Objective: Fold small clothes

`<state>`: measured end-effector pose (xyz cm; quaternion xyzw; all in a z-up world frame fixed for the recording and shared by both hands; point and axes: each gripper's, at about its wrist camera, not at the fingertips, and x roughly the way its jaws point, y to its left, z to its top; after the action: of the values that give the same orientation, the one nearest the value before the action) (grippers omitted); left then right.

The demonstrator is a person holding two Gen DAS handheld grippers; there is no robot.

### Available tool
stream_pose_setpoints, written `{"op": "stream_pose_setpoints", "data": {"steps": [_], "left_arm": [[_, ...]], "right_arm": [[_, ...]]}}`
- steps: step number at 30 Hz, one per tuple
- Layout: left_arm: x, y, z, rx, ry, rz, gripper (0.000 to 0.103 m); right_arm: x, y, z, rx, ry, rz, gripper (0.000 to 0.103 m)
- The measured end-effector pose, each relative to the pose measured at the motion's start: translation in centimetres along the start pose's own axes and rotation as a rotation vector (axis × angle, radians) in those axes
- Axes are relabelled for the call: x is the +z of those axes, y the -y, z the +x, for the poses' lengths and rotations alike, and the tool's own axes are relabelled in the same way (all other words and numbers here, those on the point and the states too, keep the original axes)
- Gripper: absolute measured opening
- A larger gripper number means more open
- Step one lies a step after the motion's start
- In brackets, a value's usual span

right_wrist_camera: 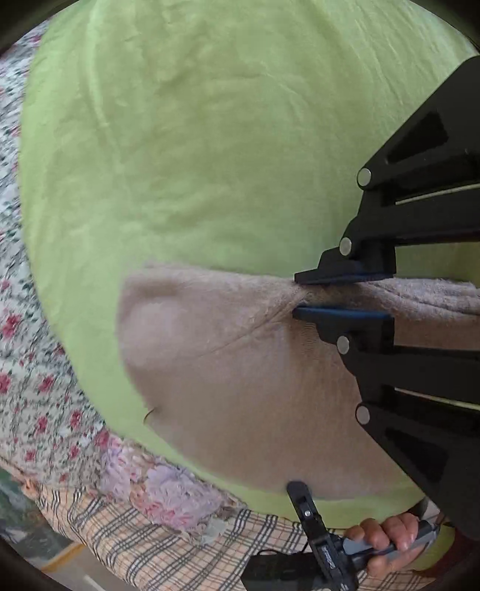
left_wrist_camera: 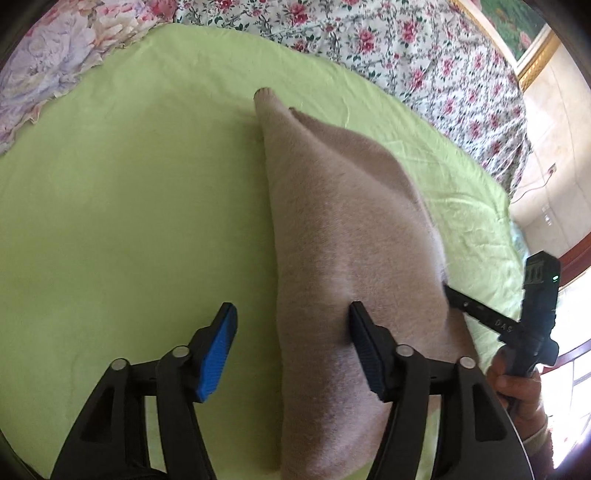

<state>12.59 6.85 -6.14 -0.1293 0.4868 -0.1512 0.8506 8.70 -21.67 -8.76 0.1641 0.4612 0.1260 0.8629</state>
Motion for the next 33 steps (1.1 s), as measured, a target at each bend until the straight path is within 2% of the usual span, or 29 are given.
{"op": "stream_pose_setpoints", "data": {"steps": [5, 9, 13, 14, 16, 19, 20, 24, 33], "left_arm": [[-0.2, 0.0, -1.0, -0.001, 0.020, -0.003, 0.066], [-1.5, 0.3, -3.2, -0.010, 0.034, 0.022, 0.063], [-3.6, 0.4, -4.2, -0.023, 0.022, 0.041, 0.063], [-4.0, 0.5, -3.9, 0.004, 0.013, 0.049, 0.063], [-4.6, 0.2, -2.8, 0.042, -0.021, 0.053, 0.064], [-5.1, -0.3, -1.7, 0.029, -0.044, 0.028, 0.065], [-5.2, -0.3, -1.6, 0.029, -0.043, 0.031, 0.066], [-5.8, -0.1, -2.1, 0.032, -0.035, 0.045, 0.066], [-9.3, -0.8, -3.4, 0.036, -0.041, 0.040, 0.066]], "right_arm": [[0.0, 0.0, -2.3, 0.046, 0.036, 0.030, 0.017], [-0.7, -1.5, -5.3, 0.069, 0.091, 0.005, 0.017], [-2.6, -3.8, -7.9, 0.185, 0.111, -0.064, 0.017], [-3.1, -4.3, -7.8, 0.200, 0.093, -0.075, 0.017], [-4.4, -4.5, -6.9, 0.164, 0.047, -0.083, 0.017], [-6.4, -3.6, -4.4, 0.012, -0.038, -0.086, 0.017], [-7.1, -3.1, -3.8, -0.009, -0.048, -0.082, 0.017], [-7.7, -2.4, -4.5, 0.054, -0.011, -0.015, 0.017], [-8.2, -1.9, -6.0, 0.041, -0.012, -0.013, 0.017]]}}
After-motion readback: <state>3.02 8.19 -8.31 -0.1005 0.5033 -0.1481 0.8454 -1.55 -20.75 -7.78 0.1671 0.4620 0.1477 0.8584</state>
